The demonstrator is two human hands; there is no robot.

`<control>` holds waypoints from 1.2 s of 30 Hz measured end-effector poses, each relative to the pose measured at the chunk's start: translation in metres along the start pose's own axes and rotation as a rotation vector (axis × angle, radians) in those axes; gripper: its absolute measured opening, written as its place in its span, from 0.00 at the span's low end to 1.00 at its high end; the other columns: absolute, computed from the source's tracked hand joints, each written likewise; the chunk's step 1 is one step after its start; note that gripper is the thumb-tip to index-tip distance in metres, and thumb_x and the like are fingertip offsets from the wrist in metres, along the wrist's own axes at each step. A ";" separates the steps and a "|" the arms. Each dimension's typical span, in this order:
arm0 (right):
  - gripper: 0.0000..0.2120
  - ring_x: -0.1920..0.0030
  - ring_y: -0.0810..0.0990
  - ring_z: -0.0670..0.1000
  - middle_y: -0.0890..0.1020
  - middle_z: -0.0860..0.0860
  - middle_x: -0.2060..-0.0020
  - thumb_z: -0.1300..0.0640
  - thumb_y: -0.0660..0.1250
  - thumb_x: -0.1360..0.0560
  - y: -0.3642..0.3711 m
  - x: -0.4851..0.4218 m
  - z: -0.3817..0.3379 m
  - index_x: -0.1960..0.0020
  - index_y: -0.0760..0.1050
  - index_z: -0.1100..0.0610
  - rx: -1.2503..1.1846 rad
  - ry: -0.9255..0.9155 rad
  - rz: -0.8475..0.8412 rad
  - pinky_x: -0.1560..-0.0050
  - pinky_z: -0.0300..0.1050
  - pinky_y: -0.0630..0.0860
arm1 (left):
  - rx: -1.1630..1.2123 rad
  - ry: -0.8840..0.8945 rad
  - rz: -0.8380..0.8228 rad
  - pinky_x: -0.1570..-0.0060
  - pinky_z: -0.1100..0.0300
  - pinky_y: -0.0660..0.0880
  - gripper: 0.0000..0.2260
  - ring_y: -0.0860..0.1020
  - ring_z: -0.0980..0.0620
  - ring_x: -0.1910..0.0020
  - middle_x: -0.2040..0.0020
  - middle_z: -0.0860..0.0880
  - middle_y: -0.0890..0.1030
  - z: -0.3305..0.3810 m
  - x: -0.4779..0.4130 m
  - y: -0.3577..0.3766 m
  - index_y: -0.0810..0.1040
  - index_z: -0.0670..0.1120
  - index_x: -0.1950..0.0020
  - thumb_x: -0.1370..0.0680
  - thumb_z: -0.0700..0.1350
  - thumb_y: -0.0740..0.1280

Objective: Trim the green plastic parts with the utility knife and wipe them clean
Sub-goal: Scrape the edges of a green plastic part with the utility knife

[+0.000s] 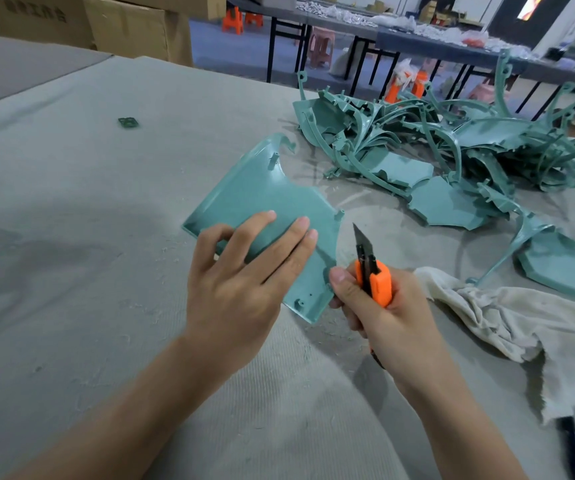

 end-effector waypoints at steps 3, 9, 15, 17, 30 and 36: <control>0.16 0.75 0.65 0.46 0.69 0.47 0.78 0.47 0.67 0.26 -0.002 0.001 -0.002 0.68 0.75 0.54 -0.027 -0.011 0.007 0.73 0.37 0.62 | -0.008 -0.015 0.011 0.52 0.52 0.67 0.11 0.82 0.45 0.49 0.42 0.51 0.82 0.000 0.001 0.000 0.84 0.44 0.43 0.20 0.37 0.64; 0.12 0.74 0.70 0.42 0.77 0.49 0.74 0.54 0.68 0.25 -0.011 0.000 -0.011 0.64 0.77 0.59 -0.166 -0.055 0.029 0.71 0.31 0.66 | 0.022 -0.119 -0.007 0.53 0.54 0.63 0.15 0.71 0.47 0.51 0.41 0.52 0.82 -0.016 0.003 0.003 0.82 0.43 0.41 0.20 0.34 0.60; 0.08 0.76 0.68 0.46 0.84 0.53 0.66 0.66 0.66 0.22 -0.011 0.001 -0.003 0.55 0.82 0.58 -0.215 0.021 0.063 0.74 0.35 0.67 | 0.041 -0.117 -0.003 0.54 0.54 0.64 0.14 0.69 0.46 0.52 0.41 0.51 0.81 -0.013 0.004 0.002 0.81 0.42 0.40 0.22 0.32 0.63; 0.06 0.78 0.67 0.45 0.85 0.54 0.66 0.62 0.69 0.23 -0.008 0.001 -0.002 0.57 0.82 0.57 -0.218 0.045 0.026 0.76 0.35 0.66 | 0.046 -0.113 -0.003 0.55 0.54 0.65 0.14 0.69 0.46 0.52 0.41 0.51 0.81 -0.013 0.004 0.002 0.81 0.42 0.40 0.24 0.32 0.66; 0.13 0.77 0.66 0.47 0.76 0.53 0.76 0.53 0.69 0.27 0.001 0.003 0.000 0.68 0.77 0.58 -0.181 0.068 -0.031 0.74 0.39 0.63 | 0.050 -0.126 0.040 0.55 0.56 0.64 0.18 0.70 0.48 0.54 0.44 0.52 0.83 -0.009 0.000 0.001 0.81 0.43 0.40 0.18 0.36 0.53; 0.11 0.75 0.70 0.44 0.75 0.49 0.75 0.54 0.69 0.29 -0.030 -0.001 -0.001 0.68 0.74 0.58 -0.185 0.015 0.143 0.72 0.34 0.67 | 0.069 -0.273 0.107 0.42 0.52 0.63 0.17 0.75 0.46 0.43 0.43 0.53 0.82 -0.030 0.004 -0.003 0.79 0.45 0.37 0.26 0.44 0.68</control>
Point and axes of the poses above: each hand's wrist, its own x-axis away from the middle knuckle, its own y-axis out of the palm, z = x × y, the point moved 10 cm from there along -x, towards the middle knuckle
